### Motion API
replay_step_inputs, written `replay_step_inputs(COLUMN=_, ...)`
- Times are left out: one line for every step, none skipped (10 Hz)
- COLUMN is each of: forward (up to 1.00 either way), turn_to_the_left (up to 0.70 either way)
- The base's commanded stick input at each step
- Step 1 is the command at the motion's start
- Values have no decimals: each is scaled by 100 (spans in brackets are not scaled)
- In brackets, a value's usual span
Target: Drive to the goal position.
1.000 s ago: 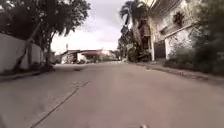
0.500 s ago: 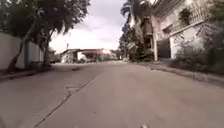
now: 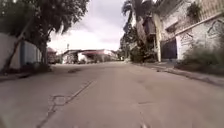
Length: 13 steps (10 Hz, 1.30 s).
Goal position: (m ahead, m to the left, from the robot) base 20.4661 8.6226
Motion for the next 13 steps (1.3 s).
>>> replay_step_inputs(forward=100, turn_to_the_left=0)
replay_step_inputs(forward=100, turn_to_the_left=0)
replay_step_inputs(forward=100, turn_to_the_left=0)
replay_step_inputs(forward=100, turn_to_the_left=0)
replay_step_inputs(forward=100, turn_to_the_left=0)
replay_step_inputs(forward=100, turn_to_the_left=0)
replay_step_inputs(forward=100, turn_to_the_left=0)
replay_step_inputs(forward=100, turn_to_the_left=0)
replay_step_inputs(forward=100, turn_to_the_left=0)
replay_step_inputs(forward=100, turn_to_the_left=0)
replay_step_inputs(forward=100, turn_to_the_left=0)
replay_step_inputs(forward=100, turn_to_the_left=0)
replay_step_inputs(forward=100, turn_to_the_left=0)
